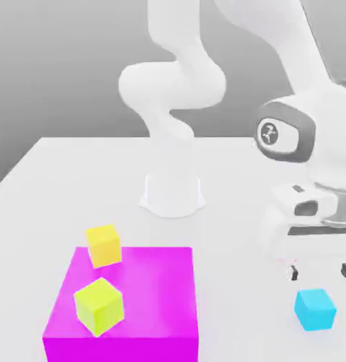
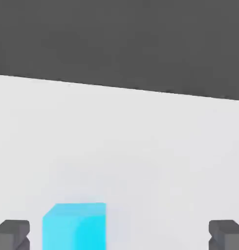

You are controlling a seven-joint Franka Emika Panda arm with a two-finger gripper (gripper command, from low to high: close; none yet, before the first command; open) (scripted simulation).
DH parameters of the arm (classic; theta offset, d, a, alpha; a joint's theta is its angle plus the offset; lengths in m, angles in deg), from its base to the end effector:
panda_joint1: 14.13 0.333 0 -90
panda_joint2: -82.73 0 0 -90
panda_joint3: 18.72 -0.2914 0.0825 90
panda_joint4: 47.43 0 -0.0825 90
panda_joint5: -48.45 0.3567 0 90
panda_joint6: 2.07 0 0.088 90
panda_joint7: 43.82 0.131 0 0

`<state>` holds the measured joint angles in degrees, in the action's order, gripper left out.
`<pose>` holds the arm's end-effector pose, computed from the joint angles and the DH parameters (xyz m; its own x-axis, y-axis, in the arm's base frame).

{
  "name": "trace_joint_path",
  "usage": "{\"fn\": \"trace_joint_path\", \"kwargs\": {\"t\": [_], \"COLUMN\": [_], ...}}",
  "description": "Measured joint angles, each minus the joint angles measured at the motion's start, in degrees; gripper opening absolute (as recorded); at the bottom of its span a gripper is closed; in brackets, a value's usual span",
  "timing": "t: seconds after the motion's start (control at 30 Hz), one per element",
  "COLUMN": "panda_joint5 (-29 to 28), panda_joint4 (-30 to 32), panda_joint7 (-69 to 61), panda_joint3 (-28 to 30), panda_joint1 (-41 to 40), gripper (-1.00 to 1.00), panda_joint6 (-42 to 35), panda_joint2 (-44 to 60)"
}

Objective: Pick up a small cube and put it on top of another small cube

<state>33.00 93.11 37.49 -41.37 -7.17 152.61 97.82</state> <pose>0.3974 0.2443 0.1797 0.7826 -0.6222 0.0192 -0.6222 -0.7828 -0.0103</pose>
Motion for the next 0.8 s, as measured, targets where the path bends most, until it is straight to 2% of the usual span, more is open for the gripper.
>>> {"fn": "trace_joint_path", "kwargs": {"t": [0.13,0.17,0.4,0.57,0.8], "panda_joint5": [-5.4,-6.7,-7.0,0.3,8.5], "panda_joint4": [-1.5,-2.0,-2.0,-0.2,-2.2], "panda_joint7": [4.7,5.7,5.9,0.7,-1.6], "panda_joint3": [4.9,6.5,6.7,1.5,9.9], "panda_joint1": [4.5,5.8,6.0,0.8,-10.9], "gripper": [0.0,-1.0,-1.0,-1.0,-1.0], "panda_joint6": [5.7,7.1,7.5,0.6,-10.5], "panda_joint2": [8.3,10.2,10.5,1.6,-8.3]}}
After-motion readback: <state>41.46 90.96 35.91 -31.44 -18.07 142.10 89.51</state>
